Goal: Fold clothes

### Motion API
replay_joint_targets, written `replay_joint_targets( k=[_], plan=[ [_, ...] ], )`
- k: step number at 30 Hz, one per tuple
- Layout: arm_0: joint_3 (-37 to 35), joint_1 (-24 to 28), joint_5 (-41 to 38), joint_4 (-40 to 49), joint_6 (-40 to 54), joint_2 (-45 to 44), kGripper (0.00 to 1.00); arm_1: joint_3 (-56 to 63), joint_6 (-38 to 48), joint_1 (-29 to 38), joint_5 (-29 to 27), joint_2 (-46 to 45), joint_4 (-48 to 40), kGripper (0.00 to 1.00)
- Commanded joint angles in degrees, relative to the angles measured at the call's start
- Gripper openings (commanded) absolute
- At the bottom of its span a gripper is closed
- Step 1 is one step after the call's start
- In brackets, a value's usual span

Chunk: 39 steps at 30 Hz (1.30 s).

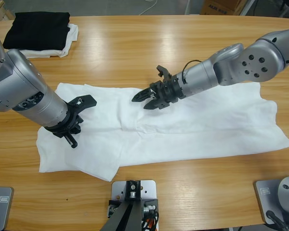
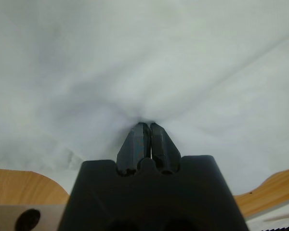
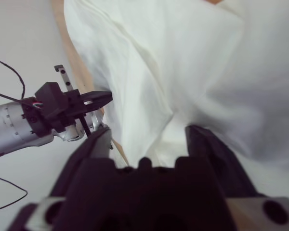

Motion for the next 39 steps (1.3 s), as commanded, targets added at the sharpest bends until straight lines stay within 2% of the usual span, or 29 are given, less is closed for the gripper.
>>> replay_joint_targets(
  k=[1,8,14,17,22,31,36,37,38,39],
  plan=[
    [2.1,-0.2,0.6,-1.0,-0.8,2.7,0.000,-0.2,0.8,1.1,2.1,4.0,-1.5,0.000],
    [2.2,-0.2,0.7,-1.0,-0.8,2.6,0.000,-0.1,-1.6,1.6,3.2,5.1,-2.8,0.000],
    [2.3,-0.5,0.7,-1.1,-0.8,2.9,0.000,-0.4,-5.6,1.7,1.1,1.3,-7.9,0.000],
    [2.3,-0.9,0.7,-1.3,-0.8,3.1,0.000,-1.9,-7.1,1.7,0.6,1.2,-7.6,0.000],
    [2.7,-1.2,0.7,-1.3,-0.8,3.1,0.000,-2.4,-8.3,1.7,-0.6,2.5,-4.6,0.000],
    [2.5,-1.2,1.5,-0.7,-1.2,3.3,0.000,-2.2,-9.8,1.7,-8.3,0.7,7.9,0.000],
    [2.5,-1.2,1.5,-0.4,-1.3,2.9,0.000,-2.3,-9.6,1.6,-9.7,0.4,7.9,0.000],
    [2.5,-1.2,1.4,-0.4,-1.3,2.9,0.000,-2.3,-9.0,1.6,-10.1,-0.1,8.2,0.069],
    [2.5,-1.2,1.4,-0.4,-1.3,2.8,0.000,-2.3,-8.6,1.6,-11.3,-1.1,9.0,0.334],
    [2.5,-1.2,1.4,-0.4,-1.3,2.8,0.000,-2.2,-8.6,1.6,-12.6,-2.8,9.7,0.683]
  ],
)
